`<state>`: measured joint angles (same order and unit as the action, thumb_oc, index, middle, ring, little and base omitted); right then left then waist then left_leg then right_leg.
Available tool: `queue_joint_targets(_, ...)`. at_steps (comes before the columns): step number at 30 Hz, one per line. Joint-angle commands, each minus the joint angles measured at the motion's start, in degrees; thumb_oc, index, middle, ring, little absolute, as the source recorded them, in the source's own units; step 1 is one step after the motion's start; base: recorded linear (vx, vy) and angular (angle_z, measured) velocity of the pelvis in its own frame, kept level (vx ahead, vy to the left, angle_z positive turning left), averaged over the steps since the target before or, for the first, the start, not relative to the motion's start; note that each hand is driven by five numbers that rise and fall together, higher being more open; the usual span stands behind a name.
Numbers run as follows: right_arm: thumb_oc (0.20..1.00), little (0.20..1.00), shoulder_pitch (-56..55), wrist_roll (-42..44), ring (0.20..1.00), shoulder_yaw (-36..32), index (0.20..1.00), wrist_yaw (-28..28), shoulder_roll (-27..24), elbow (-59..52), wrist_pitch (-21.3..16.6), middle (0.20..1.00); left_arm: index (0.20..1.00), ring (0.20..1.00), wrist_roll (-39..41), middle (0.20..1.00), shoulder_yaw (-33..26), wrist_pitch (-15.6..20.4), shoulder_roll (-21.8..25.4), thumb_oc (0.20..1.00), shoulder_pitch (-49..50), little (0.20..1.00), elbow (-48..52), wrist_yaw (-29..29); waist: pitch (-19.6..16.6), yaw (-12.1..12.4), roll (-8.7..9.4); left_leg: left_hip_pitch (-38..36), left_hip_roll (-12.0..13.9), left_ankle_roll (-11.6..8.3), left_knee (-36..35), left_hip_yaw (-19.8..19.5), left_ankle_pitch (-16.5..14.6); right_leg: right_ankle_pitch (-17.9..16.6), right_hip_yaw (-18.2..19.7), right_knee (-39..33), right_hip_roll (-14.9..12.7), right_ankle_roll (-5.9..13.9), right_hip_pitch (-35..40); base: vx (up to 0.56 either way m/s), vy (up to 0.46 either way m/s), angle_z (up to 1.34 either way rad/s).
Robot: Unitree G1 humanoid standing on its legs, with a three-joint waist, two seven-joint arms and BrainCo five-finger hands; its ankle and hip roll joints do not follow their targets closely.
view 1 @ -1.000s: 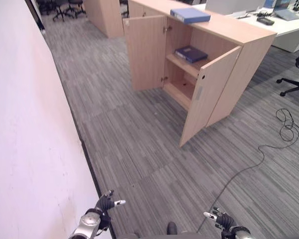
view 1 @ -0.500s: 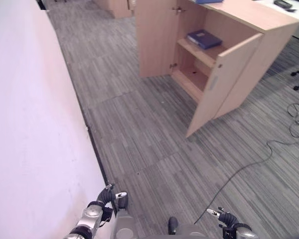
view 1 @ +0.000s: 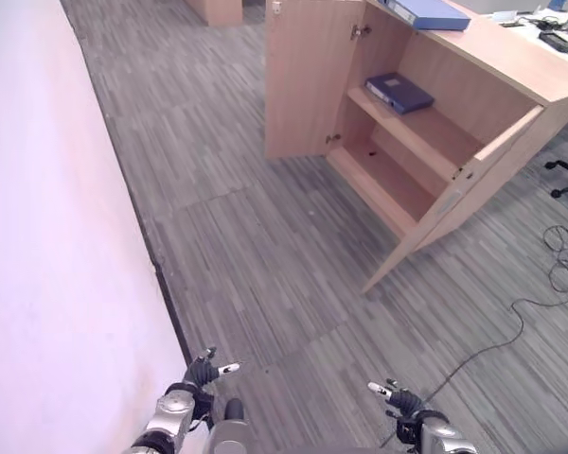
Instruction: Put the empty folder in the office cabinet
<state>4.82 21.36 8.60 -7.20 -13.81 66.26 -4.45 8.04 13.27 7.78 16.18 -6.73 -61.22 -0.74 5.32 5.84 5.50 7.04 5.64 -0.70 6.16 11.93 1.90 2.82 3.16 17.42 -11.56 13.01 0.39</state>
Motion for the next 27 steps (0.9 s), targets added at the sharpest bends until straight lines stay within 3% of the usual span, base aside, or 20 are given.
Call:
queue_joint_targets(1, 1.0, 1.0, -0.33, 1.47, 1.0, -0.14, 1.0, 0.41, -3.81, -2.16, -0.84, 1.0, 1.0, 1.0, -0.98, 1.0, -0.34, 1.41, 6.22, 1.0, -0.67, 1.0, 2.23, -0.19, 1.28, -1.77, -3.47, 3.57, 0.37, -0.68, -3.87, -4.57, 2.29, -10.04, -2.06, 5.08, 2.27, 0.63, 1.68, 0.22, 0.301, 0.13)
queue_joint_targets(2, 1.0, 1.0, -0.63, 1.56, 1.0, -0.4, 1.0, 0.43, -3.81, -2.07, -0.85, 1.0, 1.0, 1.0, -0.95, 1.0, -0.46, 1.31, 6.24, 1.0, -0.74, 1.0, 2.74, -0.26, 1.7, -2.55, -4.16, 1.66, -0.4, -0.22, -4.94, -4.95, 1.75, -7.9, -2.31, 6.5, 4.29, 0.22, -0.75, 0.16, 0.209, 0.2)
queue_joint_targets(4, 1.0, 1.0, -0.84, 1.74, 1.0, -0.58, 1.0, 0.48, -3.8, -2.01, -0.9, 1.0, 1.0, 1.0, -0.97, 1.0, -0.51, 1.33, 6.16, 1.0, -0.9, 1.0, 2.9, -0.35, 2.02, -3.13, -4.8, 0.34, -0.77, -0.09, -5.64, -5.17, 1.38, -6.41, -2.98, 6.29, 5.71, -0.15, -2.84, 0.23, 0.142, 0.27)
queue_joint_targets(5, 1.0, 1.0, -1.39, 2.12, 1.0, -1.02, 1.0, 0.77, -3.85, -1.97, -1.16, 1.0, 1.0, 1.0, -0.81, 1.0, -0.79, 1.5, 6.21, 1.0, -0.98, 1.0, 2.75, -0.31, 3.11, -4.11, -5.46, -3.37, -1.33, -0.37, -7.25, -5.01, 0.15, -2.29, -7.25, 2.75, 5.24, -0.96, -4.84, 0.38, 0.124, 0.3)
queue_joint_targets(7, 1.0, 1.0, -1.54, 2.18, 1.0, -1.09, 1.0, 0.87, -3.96, -1.92, -1.16, 1.0, 1.0, 1.0, -0.66, 1.0, -0.9, 1.46, 6.14, 1.0, -0.85, 1.0, 2.96, -0.32, 3.44, -4.32, -5.64, -4.84, -1.53, -0.55, -7.93, -4.94, -0.43, -0.95, -9.38, -0.26, 4.65, -1.84, -5.05, 0.25, 0.022, 0.0)
queue_joint_targets(8, 1.0, 1.0, -1.63, 2.24, 1.0, -1.21, 1.0, 1.13, -4.15, -1.58, -1.18, 1.0, 1.0, 1.0, -0.55, 1.0, -0.93, 1.45, 5.95, 1.0, -0.88, 1.0, 2.88, -0.25, 3.92, -4.68, -5.6, -6.66, -1.9, -0.68, -8.77, -4.86, -1.24, -1.41, -11.35, -3.77, 4.12, -2.56, -6.27, 0.36, -0.05, 0.14)
queue_joint_targets(9, 1.0, 1.0, -1.81, 2.44, 1.0, -1.58, 1.0, 1.48, -4.24, -0.83, -1.18, 1.0, 1.0, 1.0, -0.62, 1.0, -0.82, 1.46, 5.57, 1.0, -1.22, 1.0, 2.27, -0.1, 4.29, -5.76, -5.26, -9.69, -2.93, -0.93, -9.98, -4.66, -2.7, -4.12, -13.96, -10.58, 3.24, -2.68, -8.9, 0.46, -0.07, 0.19)
queue_joint_targets(11, 1.0, 1.0, -2.0, 2.54, 1.0, -1.75, 1.0, 1.48, -4.2, -0.41, -1.16, 1.0, 1.0, 1.0, -0.71, 1.0, -0.75, 1.51, 5.29, 1.0, -1.44, 1.0, 1.67, -0.11, 4.63, -6.49, -5.46, -11.41, -2.85, -1.2, -10.45, -4.78, -3.49, -5.62, -14.95, -13.68, 3.15, -2.31, -9.41, 0.35, -0.075, -0.06)
queue_joint_targets(12, 1.0, 1.0, -2.52, 2.42, 1.0, -2.23, 1.0, 1.4, -3.93, 0.52, -0.91, 1.0, 1.0, 1.0, -1.35, 1.0, -0.78, 1.67, 4.67, 1.0, -1.67, 1.0, 0.97, -0.09, 4.56, -7.78, -5.91, -13.73, -2.61, -1.73, -11.16, -4.64, -4.87, -8.84, -15.97, -18.02, 2.14, -1.07, -12.36, 0.32, -0.096, -0.08)
queue_joint_targets(15, 1.0, 1.0, -3.83, 1.96, 1.0, -3.02, 1.0, 1.18, -4.14, 1.68, -0.76, 1.0, 1.0, 1.0, -2.46, 1.0, -0.29, 2.03, 3.95, 1.0, -1.42, 1.0, 0.48, -0.38, 3.76, -9.53, -6.0, -16.62, -3.3, -2.18, -11.16, -5.2, -7.59, -10.69, -13.76, -20.87, 1.75, -0.44, -13.32, 0.36, -0.102, 0.16)
queue_joint_targets(18, 1.0, 1.0, -5.85, 2.12, 1.0, -4.03, 1.0, 0.97, -5.05, 3.2, -0.94, 1.0, 1.0, 1.0, -2.63, 1.0, -0.41, 2.15, 2.96, 1.0, -0.2, 1.0, 0.32, -0.53, 2.07, -10.82, -6.5, -20.24, -2.37, -3.08, -11.16, -6.11, -9.67, -12.73, -11.53, -21.05, 2.17, -1.65, -11.24, 0.36, -0.123, -0.01)
queue_joint_targets(21, 1.0, 1.0, -6.78, 2.1, 1.0, -4.51, 1.0, 0.84, -6.01, 4.65, -0.93, 1.0, 1.0, 1.0, -1.74, 1.0, -0.11, 2.12, 2.23, 1.0, 0.43, 1.0, 1.01, -0.84, 1.41, -11.5, -7.74, -20.39, 0.3, -4.83, -8.35, -6.66, -8.38, -11.68, -11.75, -20.94, 3.73, -3.19, -8.98, 0.26, -0.192, 0.04)
queue_joint_targets(24, 1.0, 1.0, -7.03, 2.82, 1.0, -5.46, 1.0, 1.04, -6.93, 6.08, -0.96, 1.0, 1.0, 1.0, -0.32, 1.0, 0.19, 2.03, 1.57, 1.0, -0.07, 1.0, 1.38, -0.95, 1.37, -12.11, -8.91, -17.25, 3.51, -8.52, 0.76, -7.07, -1.22, -8.84, -12.71, -21.0, 5.8, -5.62, -5.87, 0.16, -0.18, 0.02)
queue_joint_targets(25, 1.0, 1.0, -6.99, 2.82, 1.0, -5.48, 1.0, 1.03, -6.96, 6.11, -0.97, 1.0, 1.0, 1.0, -0.31, 1.0, 0.2, 2.03, 1.55, 1.0, -0.09, 1.0, 1.38, -0.95, 1.4, -12.28, -9.0, -17.04, 3.66, -8.65, 1.07, -7.31, -1.34, -8.79, -12.92, -20.98, 5.89, -5.72, -5.82, 0.18, -0.23, 0.09)
queue_joint_targets(26, 1.0, 1.0, -6.61, 3.25, 1.0, -6.1, 1.0, 1.23, -7.56, 6.05, -0.84, 1.0, 1.0, 1.0, 0.56, 1.0, 0.61, 1.81, 1.43, 1.0, -0.33, 1.0, 2.16, -1.03, 2.64, -12.05, -7.94, -12.66, 4.08, -9.68, 11.7, -8.05, 3.59, -7.16, -12.75, -20.67, 5.89, -7.64, -3.42, 0.21, -0.246, 0.08)
queue_joint_targets(27, 1.0, 1.0, -6.35, 3.39, 1.0, -5.92, 1.0, 1.19, -7.82, 5.84, -0.89, 1.0, 1.0, 1.0, 0.8, 1.0, 0.63, 1.78, 1.29, 1.0, -0.41, 1.0, 2.21, -0.81, 3.1, -11.94, -7.17, -10.91, 3.84, -9.62, 16.04, -8.26, 4.49, -6.51, -12.53, -20.72, 5.94, -8.53, -2.25, 0.28, -0.303, 0.1)
